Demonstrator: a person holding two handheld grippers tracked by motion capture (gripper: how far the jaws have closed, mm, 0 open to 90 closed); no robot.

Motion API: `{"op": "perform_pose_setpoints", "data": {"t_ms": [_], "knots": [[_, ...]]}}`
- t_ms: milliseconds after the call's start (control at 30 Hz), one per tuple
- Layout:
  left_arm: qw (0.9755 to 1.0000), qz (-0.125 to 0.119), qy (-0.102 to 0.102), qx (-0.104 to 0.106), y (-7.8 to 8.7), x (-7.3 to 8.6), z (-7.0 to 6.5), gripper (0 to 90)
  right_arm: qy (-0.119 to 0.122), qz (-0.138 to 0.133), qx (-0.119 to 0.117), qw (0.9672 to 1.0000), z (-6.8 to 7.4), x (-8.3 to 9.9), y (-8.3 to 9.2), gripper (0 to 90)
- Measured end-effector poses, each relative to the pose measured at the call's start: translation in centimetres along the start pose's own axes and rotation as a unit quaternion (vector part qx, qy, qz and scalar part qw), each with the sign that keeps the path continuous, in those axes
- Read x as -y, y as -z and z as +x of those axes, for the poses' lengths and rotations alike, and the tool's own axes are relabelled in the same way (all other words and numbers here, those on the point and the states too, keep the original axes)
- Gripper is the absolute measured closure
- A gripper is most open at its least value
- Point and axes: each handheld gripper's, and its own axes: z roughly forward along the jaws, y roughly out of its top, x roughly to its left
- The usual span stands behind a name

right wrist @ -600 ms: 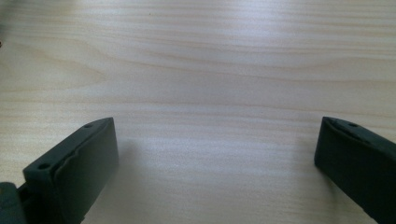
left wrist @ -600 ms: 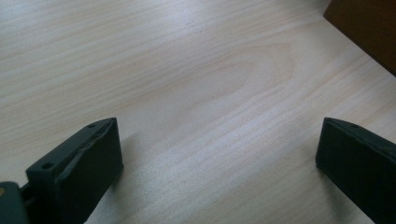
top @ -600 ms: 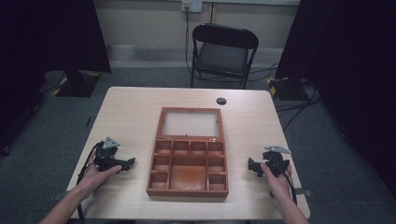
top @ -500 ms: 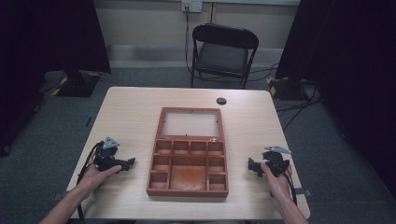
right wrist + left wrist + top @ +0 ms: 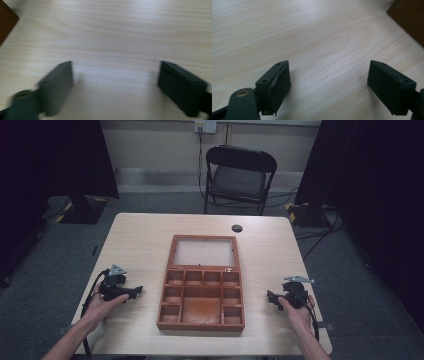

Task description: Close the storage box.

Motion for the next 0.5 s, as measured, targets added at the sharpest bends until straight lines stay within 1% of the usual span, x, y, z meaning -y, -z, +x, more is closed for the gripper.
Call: {"op": "perform_pose_setpoints", "data": {"t_ms": [33,67,100,133,167,200,233,267,300,333,367,400,433,500], "knots": [[1.0000,0.000,0.000,0.000,0.0,0.0,0.0,18.6,0.000,0.000,0.000,1.0000,0.0,0.0,0.0,20.9],[1.0000,0.002,-0.003,-0.004,0.0,-0.3,-0.1,18.7,-0.009,-0.004,-0.007,0.9999,-0.2,-0.1,0.2,20.0],[1.0000,-0.001,0.000,-0.001,0.1,-0.4,-0.2,18.7,-0.011,0.000,-0.017,0.9998,-0.3,-0.1,0.3,26.9],[0.9999,-0.008,0.005,0.008,0.3,-0.4,-0.2,18.8,-0.014,0.005,-0.032,0.9994,-0.3,-0.1,0.4,25.6],[0.9999,-0.008,0.005,0.008,0.3,-0.4,-0.2,19.1,-0.014,0.005,-0.032,0.9994,-0.3,-0.1,0.4,25.6],[0.9999,-0.006,-0.005,0.007,0.7,-0.9,-0.3,19.5,-0.006,0.008,-0.044,0.9990,-0.1,-0.4,0.6,24.7],[0.9999,-0.008,-0.013,0.002,0.9,-1.2,-0.4,20.0,0.002,0.009,-0.047,0.9989,0.0,-0.5,0.6,23.2],[0.9998,-0.015,-0.014,0.002,1.0,-1.6,-0.5,20.3,0.004,0.012,-0.049,0.9987,0.1,-0.7,0.6,19.7],[0.9996,-0.023,-0.013,0.006,1.2,-2.0,-0.6,20.4,0.007,0.008,-0.056,0.9984,0.1,-1.0,0.6,19.3],[0.9995,-0.030,-0.009,0.004,1.4,-2.4,-0.6,20.4,0.008,0.008,-0.062,0.9980,0.1,-1.2,0.6,21.2],[0.9995,-0.030,-0.009,0.004,1.4,-2.4,-0.6,20.4,0.008,0.008,-0.062,0.9980,0.1,-1.2,0.6,21.2],[0.9994,-0.032,0.000,0.010,1.4,-3.1,-0.8,20.4,0.016,-0.009,-0.059,0.9981,0.2,-1.8,0.8,18.1],[0.9995,-0.028,0.000,0.013,1.3,-3.6,-1.0,20.4,0.021,-0.011,-0.064,0.9976,0.3,-2.1,0.9,19.4],[0.9990,-0.040,0.008,0.017,1.0,-4.3,-1.3,20.6,0.033,-0.026,-0.073,0.9964,0.5,-2.6,1.0,20.5]]}}
